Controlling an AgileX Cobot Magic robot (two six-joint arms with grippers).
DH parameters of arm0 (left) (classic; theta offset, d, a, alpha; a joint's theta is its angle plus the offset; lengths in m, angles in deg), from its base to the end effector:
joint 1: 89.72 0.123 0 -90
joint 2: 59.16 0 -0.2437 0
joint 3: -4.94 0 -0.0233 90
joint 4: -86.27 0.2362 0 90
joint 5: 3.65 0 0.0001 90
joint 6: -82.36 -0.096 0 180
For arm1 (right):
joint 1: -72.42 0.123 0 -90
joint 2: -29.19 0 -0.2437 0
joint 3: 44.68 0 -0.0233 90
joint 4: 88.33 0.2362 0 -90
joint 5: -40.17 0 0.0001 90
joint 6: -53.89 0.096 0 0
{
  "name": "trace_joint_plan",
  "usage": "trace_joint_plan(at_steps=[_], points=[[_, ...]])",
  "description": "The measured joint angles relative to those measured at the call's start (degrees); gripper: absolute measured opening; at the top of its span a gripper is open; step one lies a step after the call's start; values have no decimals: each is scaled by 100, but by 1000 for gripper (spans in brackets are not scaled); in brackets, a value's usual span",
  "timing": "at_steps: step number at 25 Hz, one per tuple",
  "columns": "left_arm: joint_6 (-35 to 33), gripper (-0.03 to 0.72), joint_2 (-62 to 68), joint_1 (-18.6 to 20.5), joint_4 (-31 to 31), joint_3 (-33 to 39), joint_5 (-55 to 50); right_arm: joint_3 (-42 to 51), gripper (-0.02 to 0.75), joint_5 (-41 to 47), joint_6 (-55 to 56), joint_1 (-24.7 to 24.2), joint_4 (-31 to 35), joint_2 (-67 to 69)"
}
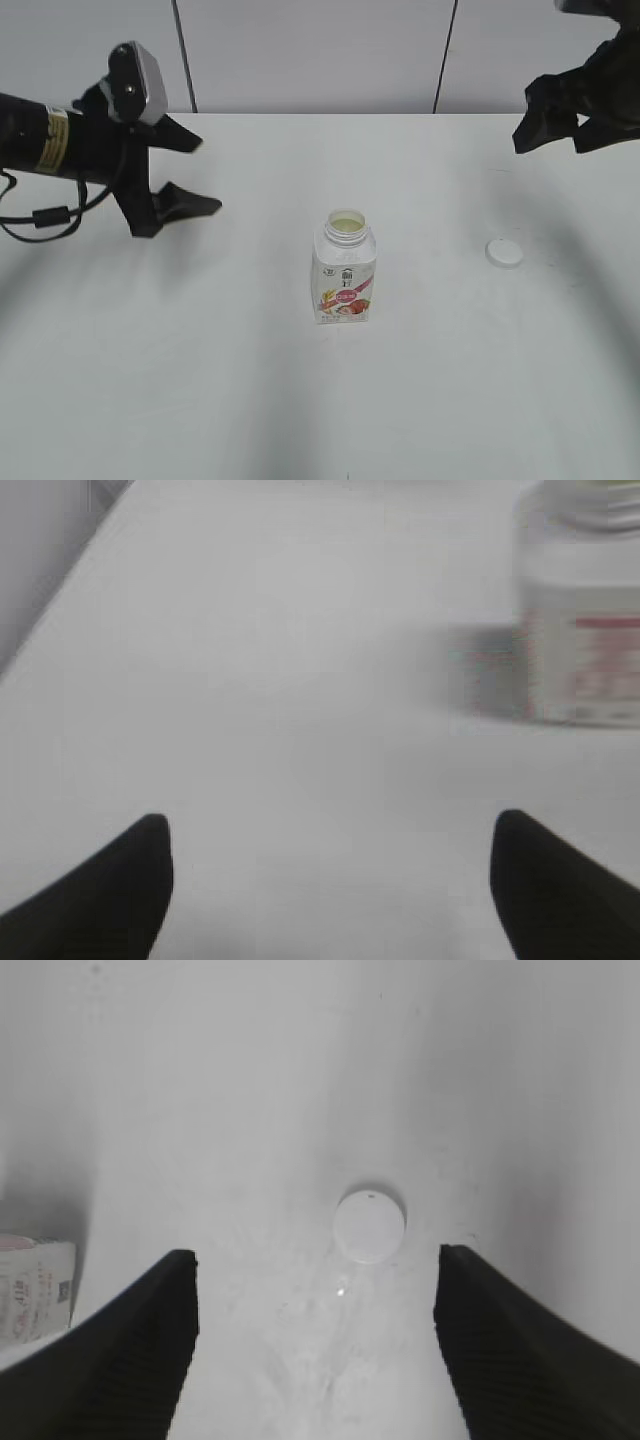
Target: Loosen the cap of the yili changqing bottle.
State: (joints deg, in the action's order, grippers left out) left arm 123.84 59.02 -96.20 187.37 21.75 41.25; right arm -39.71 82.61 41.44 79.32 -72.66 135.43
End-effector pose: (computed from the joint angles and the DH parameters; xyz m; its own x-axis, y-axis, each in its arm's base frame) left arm 0.3279 -0.1041 0.1300 0.0600 0.6456 -0.7613 0.9441 0.2110 0.2533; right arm 0.3356 0.0583 0.2094 -0.8784 -0.1193 -0.4627 -0.2131 0.9646 0.1557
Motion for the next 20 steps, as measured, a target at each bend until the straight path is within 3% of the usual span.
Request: trace_joint_plan(at_steps=[6, 11, 16, 20], points=[[156, 563, -941, 0, -1070, 0, -2777, -17, 577, -37, -5, 0, -39, -561], [156, 502, -1471, 0, -1844, 6, -4446, -17, 577, -49, -12, 0, -236, -960], [112, 457, -2005, 0, -3661, 6, -6199, -17, 577, 38, -12, 0, -752, -1333], [-1042, 452, -2536, 0, -5609, 11, -7328, -17, 577, 551, -17, 0, -1234, -1645]])
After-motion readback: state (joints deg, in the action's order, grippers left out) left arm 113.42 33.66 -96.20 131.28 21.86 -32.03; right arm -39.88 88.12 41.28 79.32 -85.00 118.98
